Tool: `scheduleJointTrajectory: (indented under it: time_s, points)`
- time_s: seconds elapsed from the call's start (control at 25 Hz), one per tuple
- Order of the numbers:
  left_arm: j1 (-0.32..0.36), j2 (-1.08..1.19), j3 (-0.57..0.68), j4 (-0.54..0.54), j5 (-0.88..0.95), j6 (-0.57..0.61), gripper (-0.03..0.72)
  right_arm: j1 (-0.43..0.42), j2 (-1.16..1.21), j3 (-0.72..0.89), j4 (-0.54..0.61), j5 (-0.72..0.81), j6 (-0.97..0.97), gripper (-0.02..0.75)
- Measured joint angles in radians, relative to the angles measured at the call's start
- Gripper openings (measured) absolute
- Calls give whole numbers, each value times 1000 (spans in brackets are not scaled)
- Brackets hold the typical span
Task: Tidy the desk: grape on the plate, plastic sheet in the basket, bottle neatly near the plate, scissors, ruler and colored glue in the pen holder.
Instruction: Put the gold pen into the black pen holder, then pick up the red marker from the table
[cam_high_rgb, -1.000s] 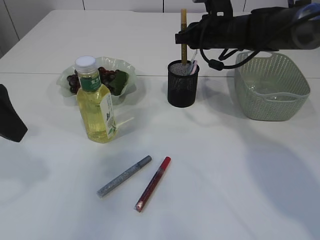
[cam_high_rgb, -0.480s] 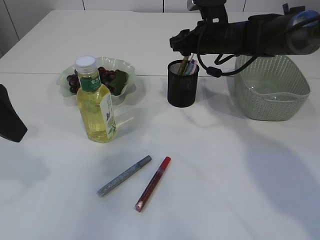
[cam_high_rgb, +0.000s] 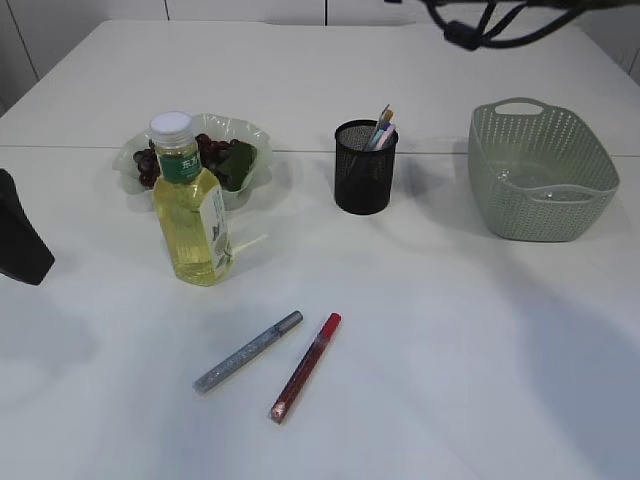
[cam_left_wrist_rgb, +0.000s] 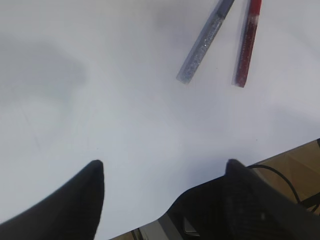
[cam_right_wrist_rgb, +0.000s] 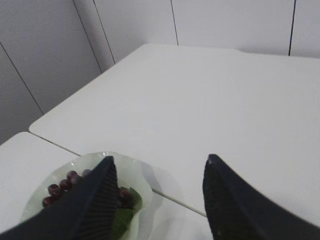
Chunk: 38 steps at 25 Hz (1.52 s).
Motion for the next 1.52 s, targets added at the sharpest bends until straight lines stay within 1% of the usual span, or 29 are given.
scheduleJointTrajectory:
  time_s: [0.04, 0.16, 0.28, 0.36, 0.4, 0.48, 0.56, 0.64, 0.76, 0.84, 1.0, 1.2, 1.36, 1.52]
  points:
    - [0, 0, 0, 0, 0, 0, 541, 0, -33, 0, -69, 19, 87, 438]
    - [0, 0, 0, 0, 4, 0, 541, 0, -109, -2, -336, 117, 371, 439]
    - [0, 0, 0, 0, 4, 0, 541, 0, -160, -6, -652, 267, 713, 439]
    - [0, 0, 0, 0, 4, 0, 541, 3, -185, -6, -828, 399, 940, 439]
    - [0, 0, 0, 0, 4, 0, 541, 9, -195, -6, -910, 453, 1022, 439]
    - [0, 0, 0, 0, 4, 0, 541, 23, -211, -6, -1034, 560, 1178, 438]
    - [0, 0, 0, 0, 5, 0, 541, 61, -222, -6, -1140, 629, 1290, 438]
    - [0, 0, 0, 0, 6, 0, 541, 116, -226, -6, -1231, 690, 1412, 438]
    - [0, 0, 0, 0, 8, 0, 541, 222, -226, 0, -1360, 754, 1588, 438]
    - [0, 0, 0, 0, 8, 0, 541, 293, -226, 24, -1409, 770, 1696, 438]
    - [0, 0, 0, -4, -34, 0, 541, 385, -222, 127, -1422, 775, 1895, 438]
    - [0, 0, 0, -4, -45, 0, 541, 431, -189, 233, -1422, 737, 2157, 438]
    - [0, 0, 0, -6, -45, 0, 541, 444, -137, 243, -1436, 692, 2338, 438]
    - [0, 0, 0, -6, -47, 0, 541, 485, -78, 236, -1491, 670, 2473, 438]
